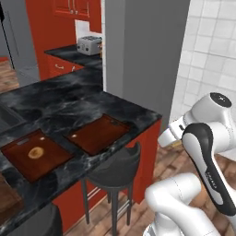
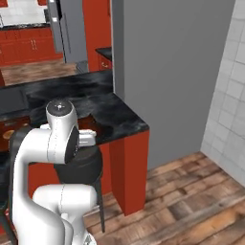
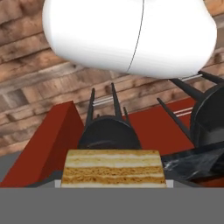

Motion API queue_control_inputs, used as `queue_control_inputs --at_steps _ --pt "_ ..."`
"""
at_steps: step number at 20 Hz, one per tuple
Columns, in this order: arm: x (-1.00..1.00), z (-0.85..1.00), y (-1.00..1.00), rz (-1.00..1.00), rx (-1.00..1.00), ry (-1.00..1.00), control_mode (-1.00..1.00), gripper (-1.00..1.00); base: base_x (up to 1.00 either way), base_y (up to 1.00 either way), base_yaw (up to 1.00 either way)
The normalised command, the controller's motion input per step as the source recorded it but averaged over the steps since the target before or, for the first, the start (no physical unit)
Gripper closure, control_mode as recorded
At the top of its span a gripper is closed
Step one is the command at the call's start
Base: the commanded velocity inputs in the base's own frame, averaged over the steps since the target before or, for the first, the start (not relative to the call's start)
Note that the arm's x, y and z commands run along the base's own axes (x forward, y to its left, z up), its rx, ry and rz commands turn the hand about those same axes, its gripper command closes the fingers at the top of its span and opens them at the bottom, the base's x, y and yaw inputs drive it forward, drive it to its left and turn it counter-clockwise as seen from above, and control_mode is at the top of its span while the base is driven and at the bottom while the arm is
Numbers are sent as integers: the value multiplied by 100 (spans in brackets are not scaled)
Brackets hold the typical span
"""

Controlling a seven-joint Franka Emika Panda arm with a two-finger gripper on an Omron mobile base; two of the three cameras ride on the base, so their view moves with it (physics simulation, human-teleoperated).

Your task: Take the cake and donut from the fridge and place them on the empty tray on the dining counter.

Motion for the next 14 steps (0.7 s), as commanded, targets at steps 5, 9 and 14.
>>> queue_control_inputs --at_steps 5,9,14 --pt "0 0 0 0 0 0 100 100 13 -26 32" --pt "0 0 0 0 0 0 100 100 24 -23 34" --pt "0 0 0 0 0 0 100 100 26 -23 34"
